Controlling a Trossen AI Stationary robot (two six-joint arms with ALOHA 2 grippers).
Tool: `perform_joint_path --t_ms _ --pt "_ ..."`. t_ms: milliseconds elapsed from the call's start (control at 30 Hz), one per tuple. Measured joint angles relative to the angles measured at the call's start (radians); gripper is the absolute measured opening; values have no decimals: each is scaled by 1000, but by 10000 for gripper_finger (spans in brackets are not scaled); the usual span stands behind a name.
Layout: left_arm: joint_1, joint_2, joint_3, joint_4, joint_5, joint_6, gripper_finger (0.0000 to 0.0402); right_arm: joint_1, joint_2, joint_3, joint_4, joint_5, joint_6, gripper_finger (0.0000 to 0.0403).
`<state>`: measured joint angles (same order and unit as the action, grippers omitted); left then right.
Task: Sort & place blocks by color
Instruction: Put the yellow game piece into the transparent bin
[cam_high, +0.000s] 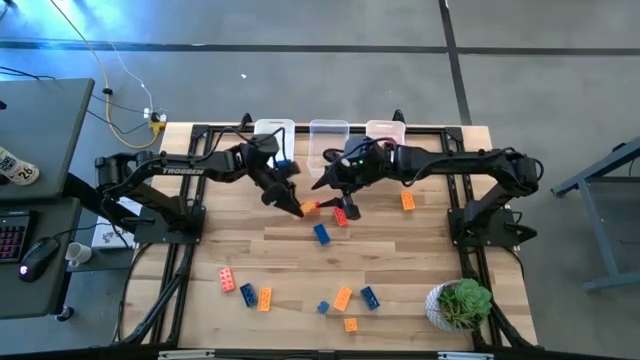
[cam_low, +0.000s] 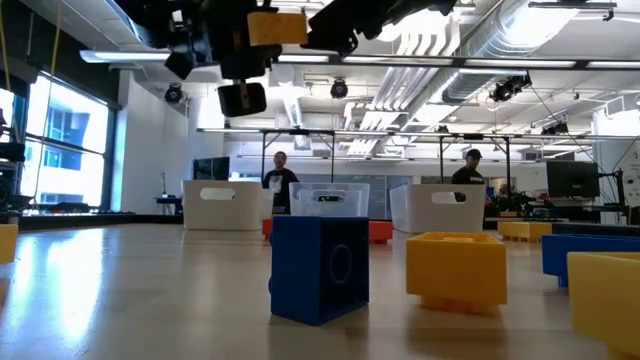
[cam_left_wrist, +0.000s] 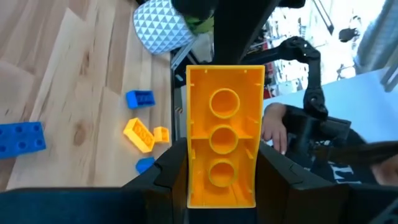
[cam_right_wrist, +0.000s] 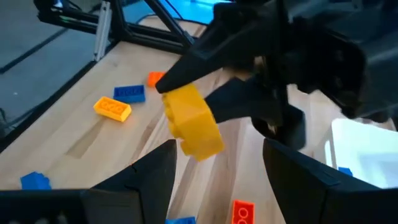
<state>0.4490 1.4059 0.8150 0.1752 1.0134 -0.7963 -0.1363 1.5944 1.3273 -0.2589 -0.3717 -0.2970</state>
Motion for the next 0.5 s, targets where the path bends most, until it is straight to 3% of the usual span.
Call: perform_joint_path --t_ms 500 --pt "49 0 0 134 0 -91 110 0 0 0 99 -44 -26 226"
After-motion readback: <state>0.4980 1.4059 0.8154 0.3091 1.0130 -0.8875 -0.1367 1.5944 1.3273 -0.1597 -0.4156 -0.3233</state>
